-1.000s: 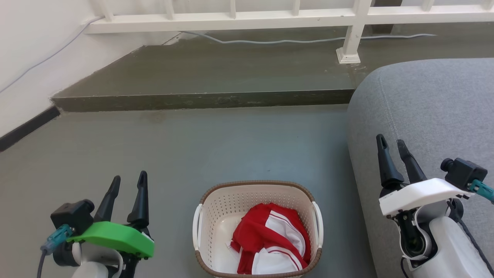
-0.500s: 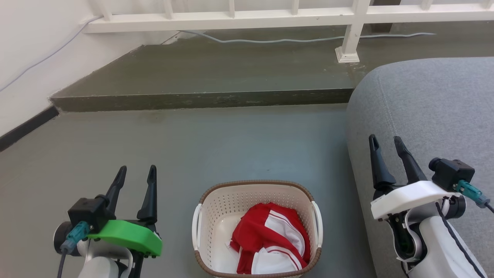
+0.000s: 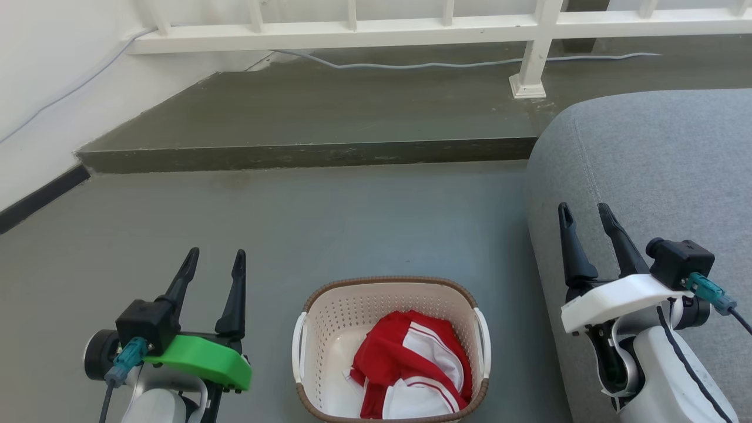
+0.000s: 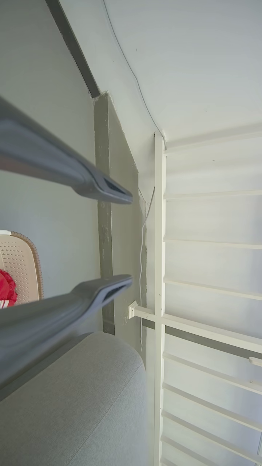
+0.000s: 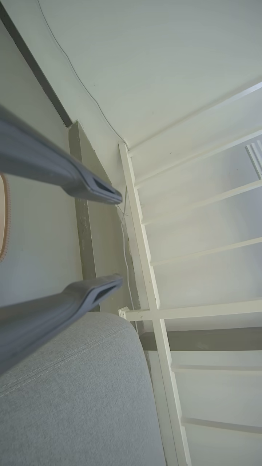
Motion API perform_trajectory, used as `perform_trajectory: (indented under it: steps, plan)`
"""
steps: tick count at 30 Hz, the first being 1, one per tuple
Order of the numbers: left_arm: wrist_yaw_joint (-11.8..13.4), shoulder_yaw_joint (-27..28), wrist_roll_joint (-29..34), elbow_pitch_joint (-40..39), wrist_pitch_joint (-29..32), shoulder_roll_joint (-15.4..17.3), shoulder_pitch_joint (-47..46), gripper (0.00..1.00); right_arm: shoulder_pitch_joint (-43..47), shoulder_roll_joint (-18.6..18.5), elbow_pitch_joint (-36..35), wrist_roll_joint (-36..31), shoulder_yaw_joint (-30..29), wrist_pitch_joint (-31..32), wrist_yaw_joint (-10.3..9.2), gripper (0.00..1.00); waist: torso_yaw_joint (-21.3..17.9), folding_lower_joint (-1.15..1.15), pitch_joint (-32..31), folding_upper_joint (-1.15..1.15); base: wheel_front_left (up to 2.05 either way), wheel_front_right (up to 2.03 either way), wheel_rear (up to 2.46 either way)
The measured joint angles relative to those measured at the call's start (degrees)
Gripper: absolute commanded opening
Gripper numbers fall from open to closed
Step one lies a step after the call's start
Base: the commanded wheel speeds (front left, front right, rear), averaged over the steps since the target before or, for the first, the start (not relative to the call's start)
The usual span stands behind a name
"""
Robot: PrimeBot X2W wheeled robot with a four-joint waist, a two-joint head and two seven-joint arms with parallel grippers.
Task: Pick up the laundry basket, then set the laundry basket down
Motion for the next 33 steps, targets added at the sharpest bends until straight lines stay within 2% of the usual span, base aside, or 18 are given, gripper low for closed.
perform_trajectory:
  steps: [15, 23, 33]
  plan:
    - [-0.57, 0.60, 0.01, -0.44, 0.00, -0.73, 0.00, 1.00, 0.01, 0.44, 1.11, -0.58, -0.46, 0.00, 0.27, 1.00, -0.40, 0.00, 1.88, 0.00, 0.00, 0.00, 0.00]
    - [-1.08, 0.68, 0.00, -0.71, 0.00, -1.21, -0.74, 1.00, -0.10, 0.88, 3.03, -1.02, -0.45, -0.01, 0.24, 1.00, -0.90, 0.00, 5.61, 0.00, 0.00, 0.00, 0.00]
    - [-1.62, 0.19, -0.09, 2.08, -0.01, -1.34, -5.34, 1.00, -3.03, 1.47, 8.03, -1.02, -0.57, -0.08, -0.78, 1.00, -1.31, 0.00, 12.26, 0.00, 0.00, 0.00, 0.00]
